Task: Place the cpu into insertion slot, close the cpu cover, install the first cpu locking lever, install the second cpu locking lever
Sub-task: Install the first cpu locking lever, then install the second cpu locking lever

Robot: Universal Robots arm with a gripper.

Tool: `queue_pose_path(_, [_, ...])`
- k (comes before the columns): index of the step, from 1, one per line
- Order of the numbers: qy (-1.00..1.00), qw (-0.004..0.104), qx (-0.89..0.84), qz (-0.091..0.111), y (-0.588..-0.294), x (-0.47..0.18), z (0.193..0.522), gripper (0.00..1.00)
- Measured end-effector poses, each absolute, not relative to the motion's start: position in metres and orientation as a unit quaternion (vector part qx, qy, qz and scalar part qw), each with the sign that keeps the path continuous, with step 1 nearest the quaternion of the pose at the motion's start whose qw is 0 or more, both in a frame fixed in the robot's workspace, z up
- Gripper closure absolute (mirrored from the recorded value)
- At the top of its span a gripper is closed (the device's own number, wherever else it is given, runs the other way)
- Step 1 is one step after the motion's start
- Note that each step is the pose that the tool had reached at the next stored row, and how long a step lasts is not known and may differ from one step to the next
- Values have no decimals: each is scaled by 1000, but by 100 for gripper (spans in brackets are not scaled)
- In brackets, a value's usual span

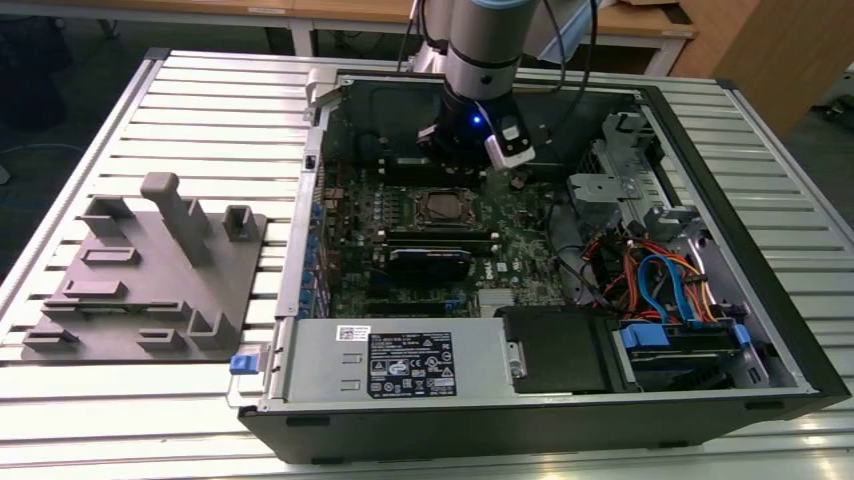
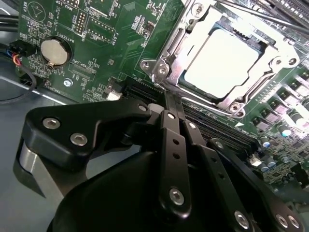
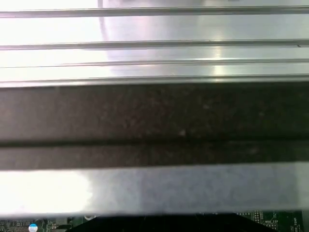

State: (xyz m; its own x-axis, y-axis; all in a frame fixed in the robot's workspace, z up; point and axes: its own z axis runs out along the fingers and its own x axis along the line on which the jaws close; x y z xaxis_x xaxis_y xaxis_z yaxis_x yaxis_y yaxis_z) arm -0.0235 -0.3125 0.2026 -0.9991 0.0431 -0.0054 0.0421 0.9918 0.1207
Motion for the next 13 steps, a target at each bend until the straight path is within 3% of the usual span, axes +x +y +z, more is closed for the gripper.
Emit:
queue_pose_path(4, [999,4,21,49,-313,-23,203,90])
queue_pose_path(13, [999,4,21,48,-315,-24,203,90])
